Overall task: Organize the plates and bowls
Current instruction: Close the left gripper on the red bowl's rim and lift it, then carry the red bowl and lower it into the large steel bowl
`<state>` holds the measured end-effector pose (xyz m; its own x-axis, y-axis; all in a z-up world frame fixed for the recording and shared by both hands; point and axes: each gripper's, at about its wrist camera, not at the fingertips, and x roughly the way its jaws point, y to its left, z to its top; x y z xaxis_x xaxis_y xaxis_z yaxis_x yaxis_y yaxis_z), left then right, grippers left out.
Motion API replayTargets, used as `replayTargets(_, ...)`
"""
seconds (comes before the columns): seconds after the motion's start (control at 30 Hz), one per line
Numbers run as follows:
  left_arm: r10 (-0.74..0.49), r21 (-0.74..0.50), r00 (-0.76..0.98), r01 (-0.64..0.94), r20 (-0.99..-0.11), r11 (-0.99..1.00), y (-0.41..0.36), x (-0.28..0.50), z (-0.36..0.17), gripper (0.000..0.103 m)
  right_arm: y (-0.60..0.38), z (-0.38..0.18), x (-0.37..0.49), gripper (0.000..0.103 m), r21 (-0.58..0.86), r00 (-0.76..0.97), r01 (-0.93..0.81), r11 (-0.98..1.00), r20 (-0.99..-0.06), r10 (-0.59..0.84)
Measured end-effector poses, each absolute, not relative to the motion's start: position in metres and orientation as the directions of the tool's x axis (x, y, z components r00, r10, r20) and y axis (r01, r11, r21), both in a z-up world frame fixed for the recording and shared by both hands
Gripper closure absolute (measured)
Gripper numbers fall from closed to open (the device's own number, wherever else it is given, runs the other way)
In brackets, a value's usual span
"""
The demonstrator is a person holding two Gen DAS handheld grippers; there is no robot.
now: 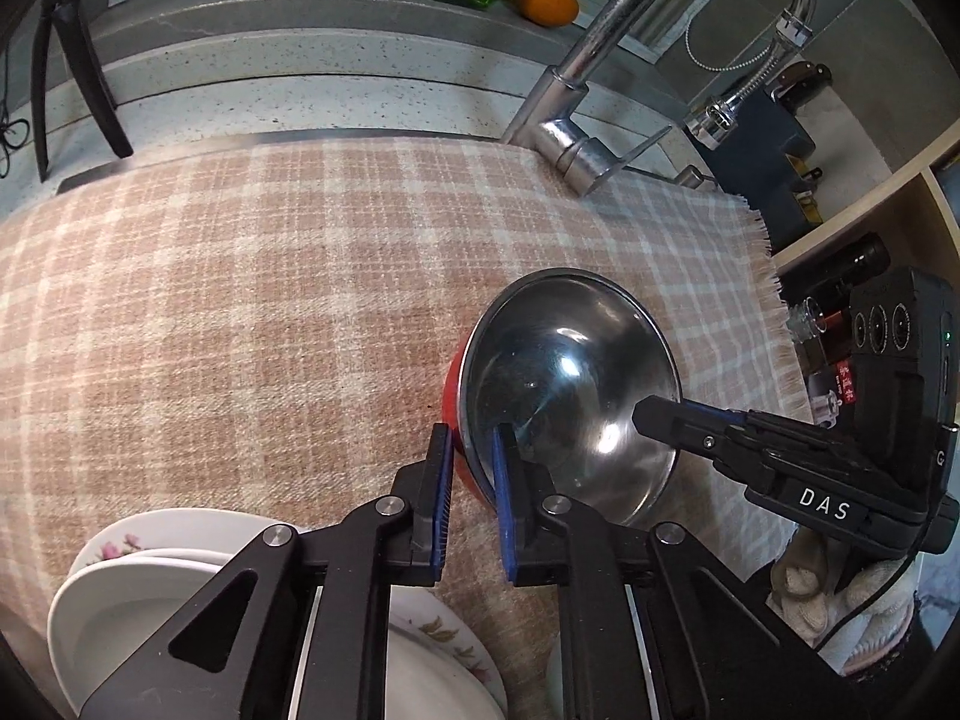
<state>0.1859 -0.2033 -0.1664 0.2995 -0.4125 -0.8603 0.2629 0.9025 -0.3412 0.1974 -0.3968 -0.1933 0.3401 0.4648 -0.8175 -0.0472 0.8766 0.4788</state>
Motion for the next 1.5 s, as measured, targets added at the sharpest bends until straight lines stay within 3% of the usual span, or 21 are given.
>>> replayTargets(0.97, -0.482, -0.392, 0.406, 0.289, -0.776, 0.873, -0.142, 0.130, -0.094, 0.091, -0.339, -0.104, 0.142, 0.086, 0.484, 0.434, -0.134, 0.865, -0.756, 0.490)
replayTargets(1.5, -0.435, -0.432, 0.500, 0.128, -0.749, 0.893, -0.037, 0.068, -0.079, 0.091, -0.228, -0.082, 0.116, 0.086, 0.501, 0.368, -0.296, 0.813, -0.726, 0.581)
